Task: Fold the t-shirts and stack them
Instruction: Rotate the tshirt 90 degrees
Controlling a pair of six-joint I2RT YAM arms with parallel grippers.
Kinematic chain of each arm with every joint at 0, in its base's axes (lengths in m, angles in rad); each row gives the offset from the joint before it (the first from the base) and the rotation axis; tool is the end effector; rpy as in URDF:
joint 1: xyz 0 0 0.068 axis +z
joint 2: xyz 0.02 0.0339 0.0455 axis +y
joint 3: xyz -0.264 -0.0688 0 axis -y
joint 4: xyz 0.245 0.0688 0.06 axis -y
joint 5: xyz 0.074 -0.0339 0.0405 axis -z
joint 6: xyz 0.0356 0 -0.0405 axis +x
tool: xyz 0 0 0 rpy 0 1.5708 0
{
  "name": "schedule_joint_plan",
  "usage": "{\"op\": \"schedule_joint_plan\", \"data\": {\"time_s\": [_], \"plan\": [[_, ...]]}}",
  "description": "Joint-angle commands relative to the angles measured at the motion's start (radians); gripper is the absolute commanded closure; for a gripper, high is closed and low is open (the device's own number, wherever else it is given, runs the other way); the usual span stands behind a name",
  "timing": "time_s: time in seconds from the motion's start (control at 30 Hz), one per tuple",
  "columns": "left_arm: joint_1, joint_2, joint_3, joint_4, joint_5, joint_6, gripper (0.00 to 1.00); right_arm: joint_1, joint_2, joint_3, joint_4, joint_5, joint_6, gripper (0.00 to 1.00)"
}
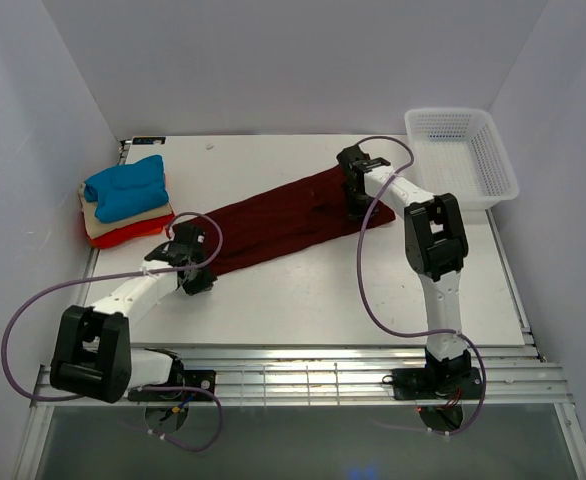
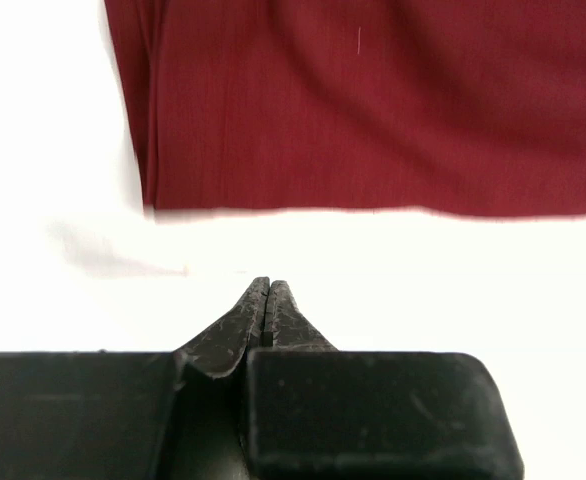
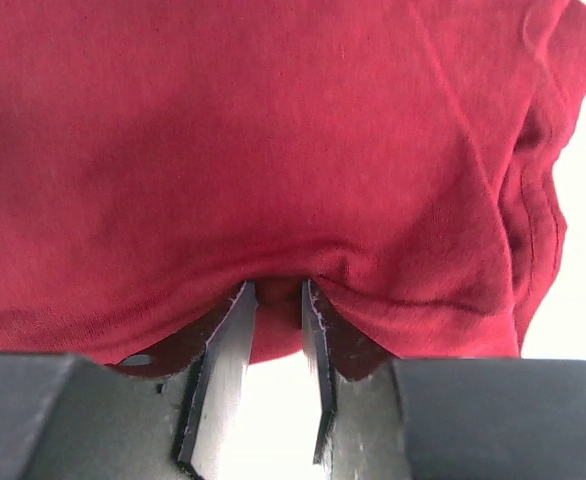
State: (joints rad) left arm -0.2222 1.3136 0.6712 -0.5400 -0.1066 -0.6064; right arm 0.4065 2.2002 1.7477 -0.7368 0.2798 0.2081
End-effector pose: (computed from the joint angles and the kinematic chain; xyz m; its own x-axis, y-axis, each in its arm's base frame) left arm 0.2217 -0.0462 0.1688 -0.8443 -0.3902 -0.3673 -0.3667 0.9205 -0.1349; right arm 0.4285 0.1738 0.1733 -0.8931 -0.1683 -0.4172 -0.1033 0.9793 -0.1739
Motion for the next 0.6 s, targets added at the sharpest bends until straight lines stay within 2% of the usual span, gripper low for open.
{"op": "schedule_joint_plan", "data": {"time_s": [0.0, 0.13, 0.27, 0.43, 0.57], "plan": [[-0.055, -0.118, -0.027, -0.092, 0.010, -0.079, 0.95, -0.008, 0.114, 0.093, 0.013, -0.019, 0.037, 0.69], [-0.121, -0.157, -0.007, -0.156, 0.019, -0.165, 0.97, -0.008, 0.202, 0.221, -0.019, -0.027, 0.043, 0.69], [-0.137, -0.238, 0.030, -0.187, -0.074, -0.168, 0.99, -0.008, 0.224, 0.266, -0.035, -0.028, 0.056, 0.69], [-0.137, -0.228, 0.128, -0.189, -0.229, -0.102, 1.00, -0.011, 0.187, 0.204, -0.033, 0.018, 0.056, 0.69], [-0.137, -0.085, 0.209, -0.149, -0.269, -0.037, 1.00, -0.012, 0.061, 0.031, 0.040, 0.038, 0.047, 0.70]]}}
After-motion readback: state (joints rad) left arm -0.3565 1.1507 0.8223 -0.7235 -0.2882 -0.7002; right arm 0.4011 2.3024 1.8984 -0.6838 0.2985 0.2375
